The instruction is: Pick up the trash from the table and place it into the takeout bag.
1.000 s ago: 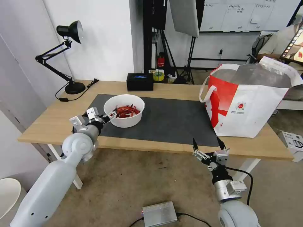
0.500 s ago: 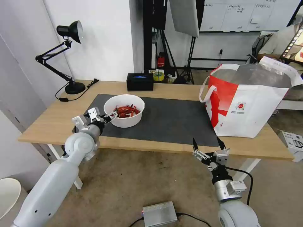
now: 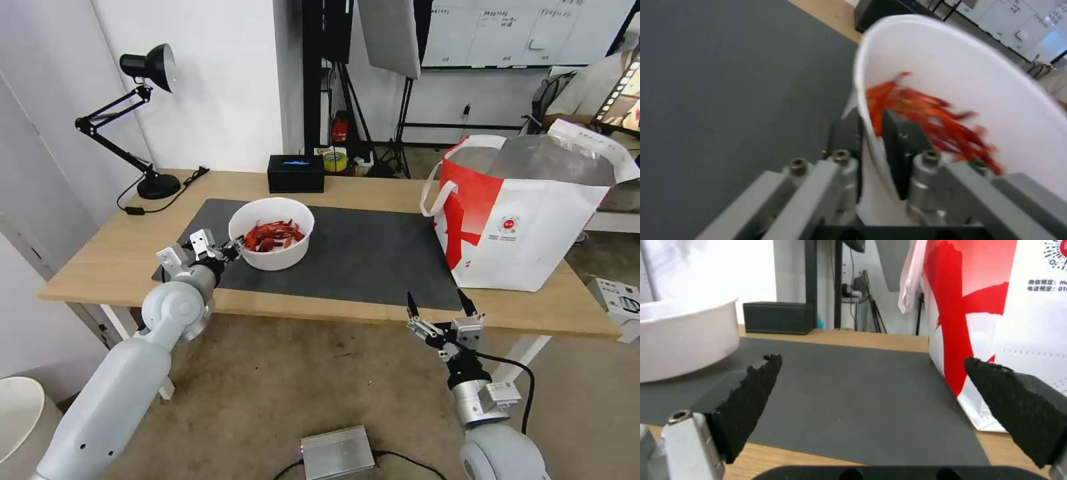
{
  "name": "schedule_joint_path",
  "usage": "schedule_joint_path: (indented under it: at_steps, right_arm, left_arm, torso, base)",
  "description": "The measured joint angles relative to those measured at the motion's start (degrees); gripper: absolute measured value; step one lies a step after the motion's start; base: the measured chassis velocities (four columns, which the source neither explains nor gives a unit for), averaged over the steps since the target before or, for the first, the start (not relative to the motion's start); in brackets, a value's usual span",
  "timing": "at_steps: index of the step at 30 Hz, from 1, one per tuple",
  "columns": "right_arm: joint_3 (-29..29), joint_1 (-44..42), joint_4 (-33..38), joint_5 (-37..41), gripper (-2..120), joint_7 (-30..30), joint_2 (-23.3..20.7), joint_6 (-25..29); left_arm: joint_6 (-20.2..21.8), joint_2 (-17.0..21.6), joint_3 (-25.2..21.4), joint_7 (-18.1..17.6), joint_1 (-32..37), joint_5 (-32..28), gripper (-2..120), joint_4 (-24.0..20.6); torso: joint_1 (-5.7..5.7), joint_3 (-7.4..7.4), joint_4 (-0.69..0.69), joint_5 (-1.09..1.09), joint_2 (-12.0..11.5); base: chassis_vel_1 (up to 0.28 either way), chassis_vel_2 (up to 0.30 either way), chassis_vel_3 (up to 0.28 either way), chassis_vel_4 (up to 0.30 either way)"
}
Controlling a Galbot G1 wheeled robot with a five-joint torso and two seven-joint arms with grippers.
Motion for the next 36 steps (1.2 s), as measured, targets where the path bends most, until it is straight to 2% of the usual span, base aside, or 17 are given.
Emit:
schedule_joint_path:
  at_steps: [4, 20, 29, 36]
  right_arm:
    - [0.00, 0.00, 0.00, 0.00, 100, 0.00, 0.00, 0.00]
    - [0.00, 0.00, 0.00, 0.00, 100, 0.00, 0.00, 0.00]
    - [0.01, 0.00, 0.00, 0.00, 100, 0.00, 0.00, 0.00]
    - [0.00, 0.00, 0.00, 0.00, 100, 0.00, 0.00, 0.00]
  left_arm:
    - [-0.03, 0.04, -0.04, 0.05, 0.07, 0.01, 0, -0.12]
    - [-0.16, 0.27, 0.72, 0.13, 0.02, 0.19, 0, -1.18]
    - [-0.02, 0.54, 3.01, -0.02, -2.93, -0.08, 0, -2.44]
    - [0.26, -0.86, 5.02, -0.84, -5.25, -0.40, 0, -2.64]
  torso:
    - [0.00, 0.00, 0.00, 0.00, 0.00]
    - [0.00, 0.00, 0.00, 0.00, 0.00]
    - [0.00, 0.00, 0.00, 0.00, 0.00]
    - [0.00, 0.00, -0.01, 0.00, 0.00]
  base:
    - [0.000, 0.000, 0.000, 0.000]
    - [0.000, 0.000, 0.000, 0.000]
    - [0.000, 0.000, 0.000, 0.000]
    - [0.000, 0.000, 0.000, 0.000]
